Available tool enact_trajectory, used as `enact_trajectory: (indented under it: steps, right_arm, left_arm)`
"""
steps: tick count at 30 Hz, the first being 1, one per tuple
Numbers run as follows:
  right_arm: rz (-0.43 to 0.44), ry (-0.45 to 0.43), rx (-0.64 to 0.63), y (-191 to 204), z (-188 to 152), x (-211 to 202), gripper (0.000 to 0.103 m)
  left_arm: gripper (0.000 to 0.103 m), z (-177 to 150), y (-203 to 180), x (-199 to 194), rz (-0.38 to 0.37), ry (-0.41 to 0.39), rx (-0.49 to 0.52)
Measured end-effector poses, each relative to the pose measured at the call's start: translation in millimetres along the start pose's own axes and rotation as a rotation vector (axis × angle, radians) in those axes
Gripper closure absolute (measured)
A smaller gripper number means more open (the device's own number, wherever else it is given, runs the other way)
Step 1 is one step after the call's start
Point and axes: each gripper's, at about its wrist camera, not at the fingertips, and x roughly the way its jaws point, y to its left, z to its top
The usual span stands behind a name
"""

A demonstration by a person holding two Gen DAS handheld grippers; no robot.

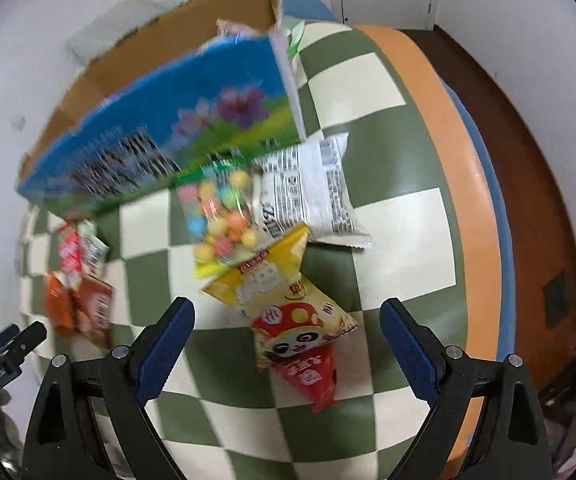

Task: Organize snacks
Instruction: 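Grasp the brown biscuit packet with the left tool while the right tool grasps the yellow GUOBA bag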

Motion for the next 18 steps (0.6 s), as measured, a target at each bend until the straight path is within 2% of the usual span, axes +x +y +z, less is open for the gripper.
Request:
enact_trajectory:
  steps: [4,5,7,8,9,10,11,13,14,18]
  right_arm:
    - [-0.061,0.018,-0.078,13.6,2.5,21.3,0.008]
    - [-0.071,0.031,-0.085,15.6,3.4,27.2,0.012]
    - [-0.071,0.063,-0.102,19.4,4.2,39.4,0.026]
    - [-0.069,0.075,-0.106,20.7,3.6,44.7,0.041]
    - [-0.08,0.082,-0.11,22.4,2.5,47.6,0.051]
    - [-0.069,0.085,-0.112,24.1,0.9,49.1,0.053]
    - [-0.064,0.083,-0.105,24.9,-1.3,49.3,0.053]
    - [-0.047,0.082,-0.106,29.2,-4.1,46.5,0.054]
    - [-0.029,0.083,-0.104,31.8,-5.6,44.9,0.055]
    - [0.035,0.099,-0.1,42.2,-13.5,42.9,0.055]
  left_arm:
    - [0.009,7.0,-14.7,32.3,0.047,0.048,0.129]
    - [0.009,8.8,-18.8,38.8,0.054,0.062,0.156]
    - [0.009,12.2,-30.4,55.0,0.085,0.091,0.224]
    - [0.009,13.4,-37.0,62.5,0.096,0.103,0.261]
    - [0.009,13.8,-43.3,69.2,0.116,0.113,0.296]
    - [0.009,13.8,-48.3,73.5,0.129,0.113,0.323]
    - [0.011,13.2,-52.9,74.3,0.139,0.103,0.345]
    - [0.038,10.8,-60.1,73.1,0.129,0.096,0.375]
    - [0.055,9.4,-62.0,74.5,0.118,0.119,0.375]
    - [0.055,3.9,-57.3,75.9,0.044,0.166,0.296]
